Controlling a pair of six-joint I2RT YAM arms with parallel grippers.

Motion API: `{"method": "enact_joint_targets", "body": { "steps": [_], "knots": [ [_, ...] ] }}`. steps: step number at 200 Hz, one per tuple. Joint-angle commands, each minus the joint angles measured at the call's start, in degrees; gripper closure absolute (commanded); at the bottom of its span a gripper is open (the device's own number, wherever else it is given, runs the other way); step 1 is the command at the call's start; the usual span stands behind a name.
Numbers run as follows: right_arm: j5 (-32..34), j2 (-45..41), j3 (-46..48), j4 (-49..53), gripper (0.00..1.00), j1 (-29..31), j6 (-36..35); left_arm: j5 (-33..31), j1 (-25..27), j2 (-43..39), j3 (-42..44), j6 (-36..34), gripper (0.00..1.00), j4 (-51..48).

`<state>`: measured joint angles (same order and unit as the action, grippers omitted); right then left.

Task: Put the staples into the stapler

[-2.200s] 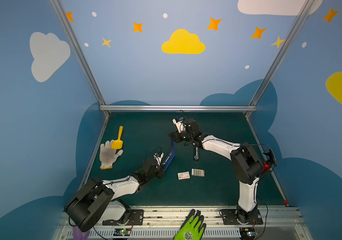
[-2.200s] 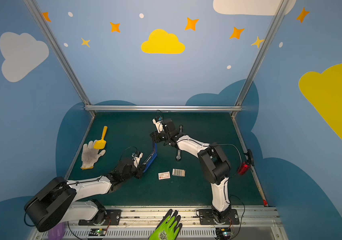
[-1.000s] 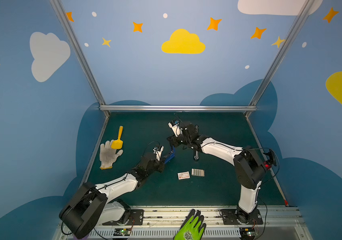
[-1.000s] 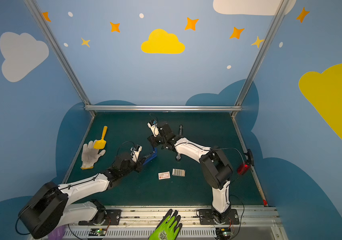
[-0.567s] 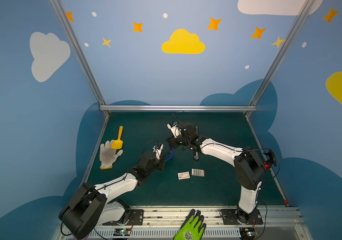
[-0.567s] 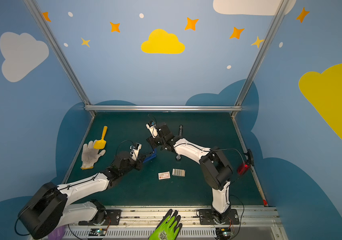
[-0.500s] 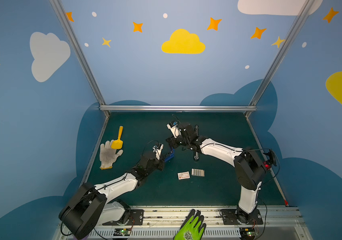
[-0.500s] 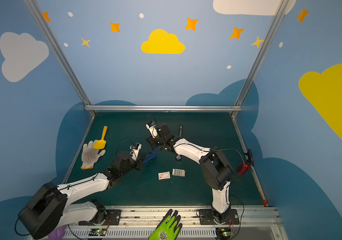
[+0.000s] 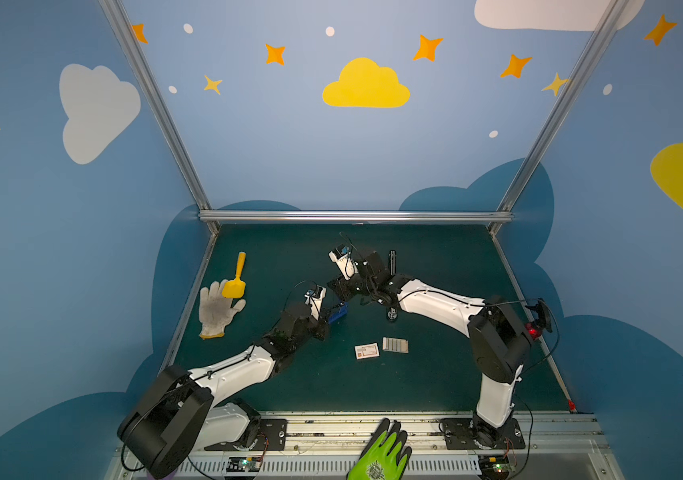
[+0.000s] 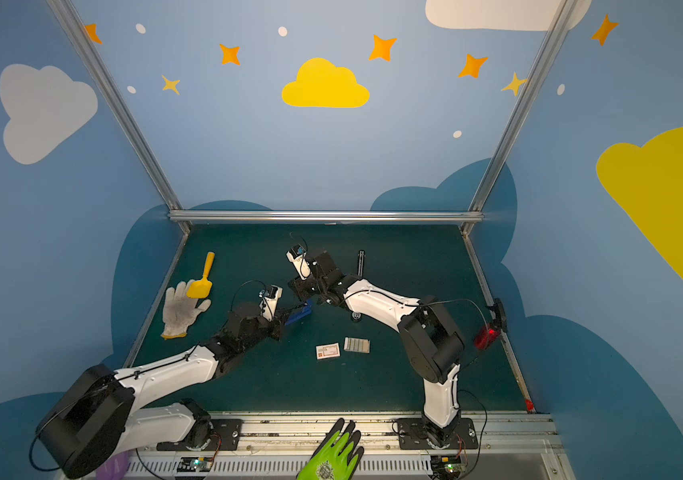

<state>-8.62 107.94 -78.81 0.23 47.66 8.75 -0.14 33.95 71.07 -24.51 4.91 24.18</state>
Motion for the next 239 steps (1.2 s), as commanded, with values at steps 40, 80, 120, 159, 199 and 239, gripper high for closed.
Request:
{"method": "enact_joint_targets", "body": {
  "steps": [40,80,120,159,199,239],
  "knots": [
    [-11.9,-3.7,0.9,-2.2,0.57,5.2,9.8,0.4,0.1,-0.1,-1.2,1.0,0.96,9.4],
    [-11.2,-4.1,1.2,-2.5,0.52,5.3,9.8,0.3,0.1,0.0,-1.0,1.0,0.96,9.2],
    [-10.2,-4.8,2.7,-3.3,0.49,4.7,10.6,-0.7,0.1,-0.5,-0.6,1.1,0.96,8.5],
    [-8.6,-6.7,6.3,-3.9,0.47,2.1,11.7,-4.4,0.1,0.8,0.0,0.8,0.96,8.4],
    [-7.3,-10.8,12.1,-4.4,0.47,-2.2,13.3,-10.8,0.1,5.8,0.1,0.1,0.96,11.5],
    [-4.8,-16.6,18.7,-2.9,0.47,-6.4,14.6,-17.0,0.0,13.9,-2.6,-2.0,0.96,15.4]
  ]
}}
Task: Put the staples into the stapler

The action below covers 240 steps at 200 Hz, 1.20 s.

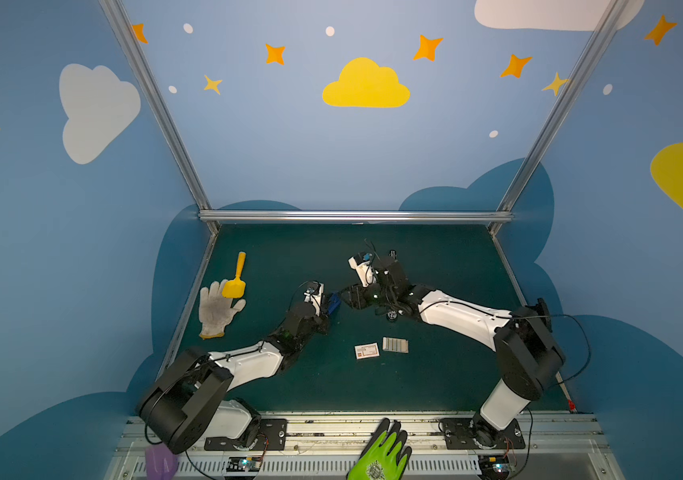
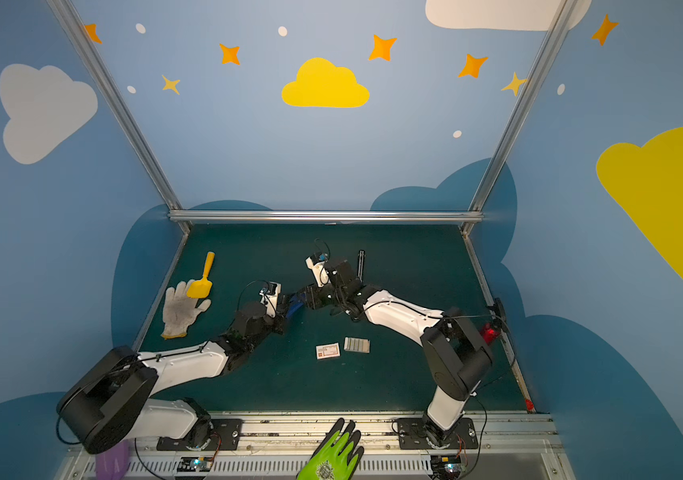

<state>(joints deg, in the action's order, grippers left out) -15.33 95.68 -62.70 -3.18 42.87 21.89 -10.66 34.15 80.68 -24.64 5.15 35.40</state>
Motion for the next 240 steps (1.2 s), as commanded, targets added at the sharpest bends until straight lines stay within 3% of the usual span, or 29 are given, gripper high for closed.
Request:
{"method": "enact_joint_targets", "body": {
  "steps": [1,35,71,94,158,189,240],
  "knots": [
    [2.0,-4.5,2.7,0.7,0.47,-1.7,1.5,-6.7,-0.2,4.6,-2.6,-2.2,0.96,4.2],
    [3.0,-9.2,8.2,1.9,0.47,-4.4,2.1,-8.6,-1.6,14.0,-9.6,-3.5,0.96,2.4],
    [3.9,-13.1,12.3,2.5,0.47,-6.1,2.5,-9.3,-2.2,21.8,-18.3,-2.4,0.96,-6.4],
    [4.5,-15.0,13.8,2.7,0.46,-6.8,2.6,-8.2,-2.2,23.7,-19.9,0.0,0.89,-9.2],
    [4.6,-16.6,15.2,2.5,0.46,-8.1,2.5,-6.6,-1.3,22.4,-16.9,3.6,0.75,-11.5],
    [4.6,-16.7,15.8,2.5,0.46,-8.3,2.6,-5.7,-0.2,19.0,-16.0,4.3,0.6,-15.0],
    [4.1,-17.1,16.7,2.2,0.46,-8.9,2.6,-2.2,0.1,7.9,-21.7,7.7,0.54,-36.8]
  ]
}}
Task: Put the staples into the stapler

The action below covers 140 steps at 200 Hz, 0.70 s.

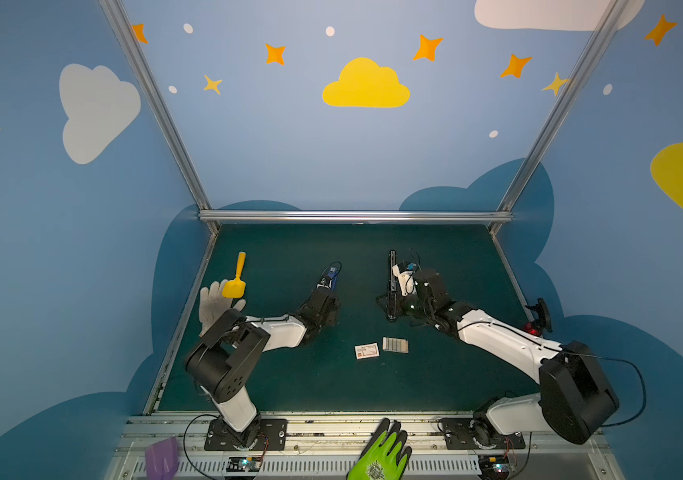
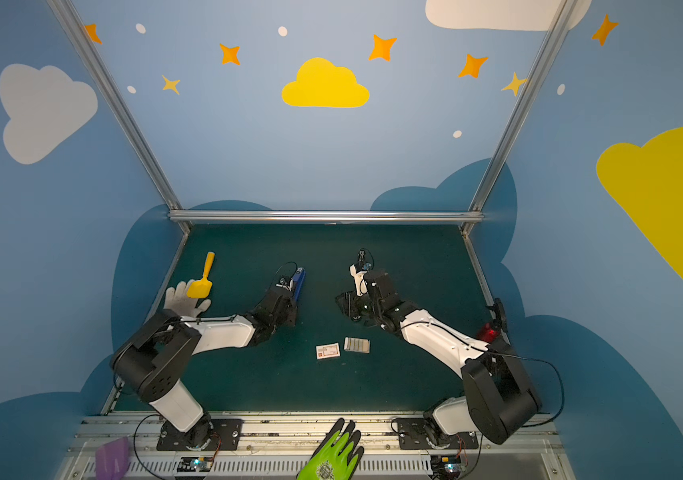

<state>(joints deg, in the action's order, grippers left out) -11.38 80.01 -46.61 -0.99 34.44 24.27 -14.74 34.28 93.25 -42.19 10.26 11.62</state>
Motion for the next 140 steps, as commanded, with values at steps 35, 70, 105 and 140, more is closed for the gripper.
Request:
{"method": "enact_joint_targets", "body": {
  "steps": [35,70,105,140],
  "knots": [
    [-0.9,-1.7,0.2,1.0,0.46,-0.7,0.1,5.8,-3.6,-5.9,-14.9,7.7,0.44,-30.1],
    [-1.4,-3.3,-0.2,3.8,0.46,-0.7,-0.3,19.0,-9.1,2.9,-31.6,6.6,0.43,-47.7],
    [-0.5,-5.5,1.5,4.6,0.45,-0.9,-0.4,22.6,-9.9,11.7,-43.1,4.1,0.43,-58.5],
    [-0.6,-5.7,2.4,4.3,0.45,-1.2,0.1,21.4,-9.9,19.1,-49.1,2.9,0.43,-63.5]
  ]
}}
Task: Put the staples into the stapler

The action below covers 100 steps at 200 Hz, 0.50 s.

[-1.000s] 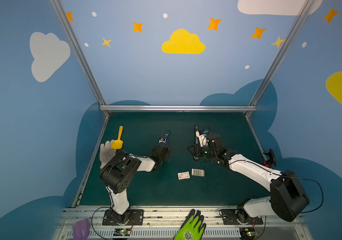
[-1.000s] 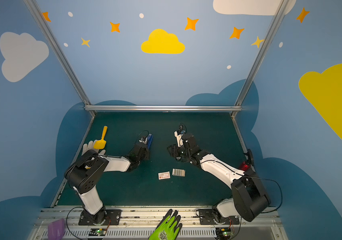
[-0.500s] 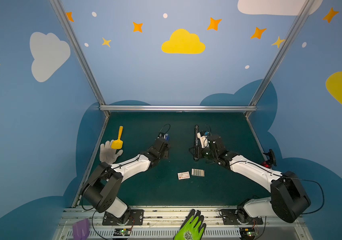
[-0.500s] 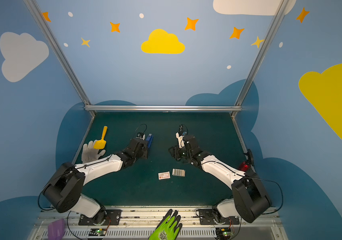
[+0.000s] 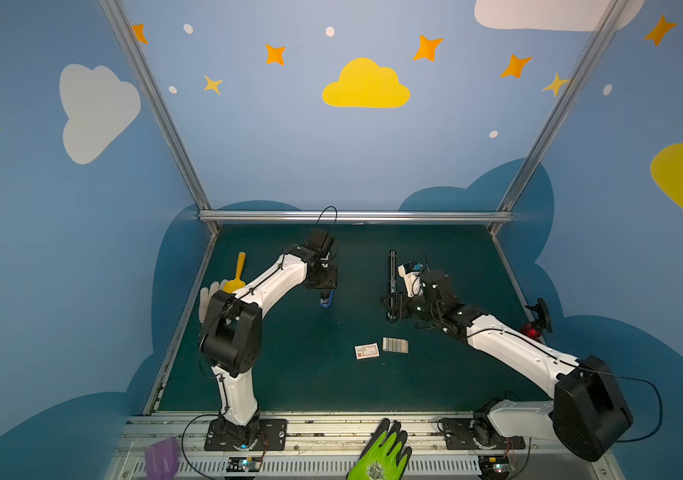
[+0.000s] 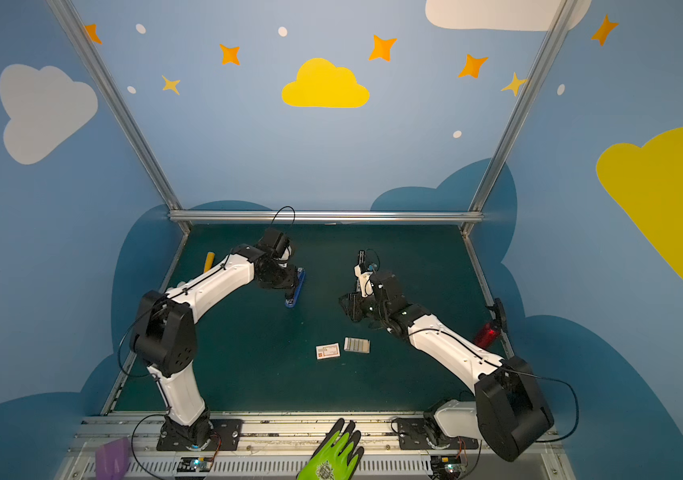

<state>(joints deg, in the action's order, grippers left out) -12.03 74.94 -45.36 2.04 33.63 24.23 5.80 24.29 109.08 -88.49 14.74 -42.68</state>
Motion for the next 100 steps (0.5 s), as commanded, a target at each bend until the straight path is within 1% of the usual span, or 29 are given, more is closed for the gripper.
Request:
{"method": "enact_joint_targets", "body": {
  "steps": [1,26,34,47,57,68,85,100],
  "knots": [
    [0.0,-0.6,1.2,1.3,0.45,-0.4,0.2,0.8,0.1,3.3,-2.9,-1.6,0.43,-9.3],
    [0.0,-1.2,1.4,1.3,0.45,-0.6,0.3,-0.2,0.1,5.9,-4.4,-2.0,0.48,-10.2],
    [0.2,-1.3,1.4,1.5,0.45,-0.7,0.2,-0.3,0.1,6.6,-4.7,-2.1,0.52,-10.2],
    [0.2,-1.5,1.4,1.4,0.45,-0.8,0.1,0.5,0.2,7.8,-5.3,-2.4,0.61,-10.6],
    [0.2,-1.7,1.5,1.5,0.45,-1.0,0.1,1.2,0.1,8.6,-5.6,-2.4,0.66,-10.6],
    [0.2,-1.9,1.6,1.5,0.45,-1.2,0.2,1.6,0.1,9.5,-5.6,-2.5,0.75,-10.3],
    [0.1,-2.1,1.5,1.6,0.45,-1.3,0.3,2.4,0.1,11.1,-5.9,-2.8,0.87,-10.6],
    [0.0,-2.4,1.6,1.8,0.45,-1.5,0.2,2.7,0.1,12.4,-5.6,-2.8,0.93,-10.3]
  ]
}}
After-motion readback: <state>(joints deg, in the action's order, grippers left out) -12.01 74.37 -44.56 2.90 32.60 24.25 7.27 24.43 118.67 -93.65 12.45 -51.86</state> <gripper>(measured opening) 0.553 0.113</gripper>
